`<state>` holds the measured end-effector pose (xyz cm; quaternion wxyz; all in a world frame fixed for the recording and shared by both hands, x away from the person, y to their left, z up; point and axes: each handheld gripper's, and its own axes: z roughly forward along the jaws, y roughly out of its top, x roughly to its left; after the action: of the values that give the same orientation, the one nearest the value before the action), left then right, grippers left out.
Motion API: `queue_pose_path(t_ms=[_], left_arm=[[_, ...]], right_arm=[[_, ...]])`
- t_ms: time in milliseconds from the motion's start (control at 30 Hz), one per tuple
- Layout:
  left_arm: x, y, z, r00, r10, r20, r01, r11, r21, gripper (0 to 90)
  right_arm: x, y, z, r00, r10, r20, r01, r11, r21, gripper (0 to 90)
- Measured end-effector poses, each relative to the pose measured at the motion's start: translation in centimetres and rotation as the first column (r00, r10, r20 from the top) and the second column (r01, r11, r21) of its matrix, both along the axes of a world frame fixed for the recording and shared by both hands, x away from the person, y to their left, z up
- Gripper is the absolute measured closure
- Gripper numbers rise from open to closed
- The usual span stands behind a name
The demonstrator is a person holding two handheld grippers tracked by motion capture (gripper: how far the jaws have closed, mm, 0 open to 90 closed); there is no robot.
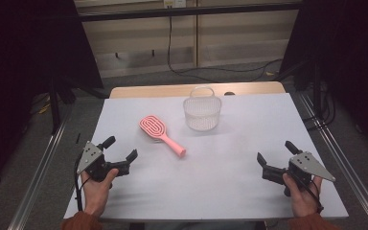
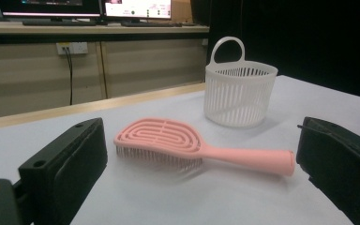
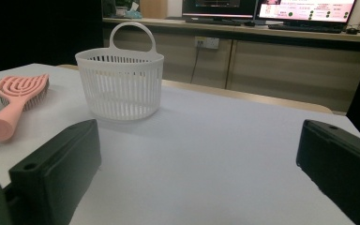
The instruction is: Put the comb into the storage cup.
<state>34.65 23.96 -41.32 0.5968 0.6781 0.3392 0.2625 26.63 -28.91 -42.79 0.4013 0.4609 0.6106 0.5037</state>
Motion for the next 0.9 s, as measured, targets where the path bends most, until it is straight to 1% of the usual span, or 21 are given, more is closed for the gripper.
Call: queue_pose_path(t_ms=[33,67,100,167,300,333,367,400,467,533,567,600,667,733,833,867,900], left_arm=[[0.2,0.0,0.1,1.0,-0.007,0.006,0.006,0.9999,0.015,2.0],[0.2,-0.1,0.1,1.0,-0.009,0.002,0.009,0.9999,0.004,2.2],[0.3,-0.2,0.1,1.0,-0.008,0.003,0.008,1.0,0.005,1.9],[0.6,-0.4,0.0,0.9998,-0.02,-0.006,0.02,0.9998,-0.003,1.8],[1.5,-0.9,-0.1,0.9991,-0.039,-0.016,0.039,0.9991,0.015,1.5],[1.9,-1.1,-0.1,0.9983,-0.054,-0.019,0.054,0.9984,0.015,1.4],[2.1,-1.3,-0.1,0.9982,-0.055,-0.022,0.055,0.9984,0.01,2.0],[2.4,-1.5,-0.2,0.9984,-0.053,-0.02,0.053,0.9986,0.0,2.0],[3.0,-1.8,-0.1,0.998,-0.062,-0.012,0.063,0.9977,0.025,2.0],[3.6,-2.1,0.1,0.9981,-0.061,-0.005,0.062,0.9978,0.026,2.3],[3.8,-2.3,0.1,0.9983,-0.059,-0.006,0.059,0.9982,0.01,2.6],[4.0,-2.4,0.2,0.9981,-0.061,-0.009,0.062,0.9979,0.019,3.0],[4.3,-2.7,0.2,0.9982,-0.06,-0.01,0.06,0.998,0.022,3.0],[4.6,-2.9,0.2,0.9983,-0.059,0.0,0.059,0.9978,0.03,3.9],[5.2,-3.1,0.4,0.9975,-0.07,0.011,0.07,0.9973,0.022,4.4],[5.3,-3.1,0.4,0.9979,-0.065,0.009,0.065,0.9978,0.014,4.4],[5.6,-3.2,0.5,0.9976,-0.07,0.002,0.07,0.9974,0.019,4.2]], right_arm=[[0.0,0.0,0.0,1.0,0.002,-0.001,-0.002,1.0,-0.002,0.0],[0.0,0.0,0.0,1.0,0.002,-0.002,-0.002,1.0,-0.003,0.0],[0.0,0.1,0.0,1.0,0.005,-0.002,-0.005,1.0,-0.003,0.0],[0.0,0.1,0.0,1.0,0.006,0.004,-0.006,1.0,-0.004,0.0],[-0.1,0.3,0.1,0.9999,0.014,0.008,-0.014,1.0,-0.01,0.0],[-0.1,0.3,0.1,0.9998,0.015,0.01,-0.015,1.0,-0.01,0.0],[-0.1,0.3,0.1,0.9998,0.016,0.012,-0.016,1.0,-0.013,0.0],[-0.1,0.3,0.1,0.9998,0.016,0.012,-0.016,1.0,-0.013,0.0],[-0.2,0.3,0.1,0.9997,0.017,0.016,-0.017,1.0,-0.013,0.0],[-0.2,0.2,0.1,0.9998,0.013,0.016,-0.013,1.0,-0.007,0.0],[-0.2,0.2,0.1,0.9998,0.013,0.015,-0.013,1.0,-0.005,0.0],[-0.1,0.2,0.1,0.9998,0.013,0.014,-0.013,1.0,-0.005,0.0],[-0.2,0.2,0.1,0.9997,0.018,0.017,-0.018,1.0,-0.01,0.0],[-0.2,0.3,0.1,0.9996,0.02,0.018,-0.02,1.0,-0.01,0.0],[-0.2,0.3,0.1,0.9996,0.021,0.02,-0.021,1.0,-0.01,0.0],[-0.2,0.3,0.1,0.9996,0.021,0.018,-0.021,1.0,-0.009,0.0],[-0.2,0.2,0.1,0.9996,0.02,0.018,-0.02,1.0,-0.01,0.0]])
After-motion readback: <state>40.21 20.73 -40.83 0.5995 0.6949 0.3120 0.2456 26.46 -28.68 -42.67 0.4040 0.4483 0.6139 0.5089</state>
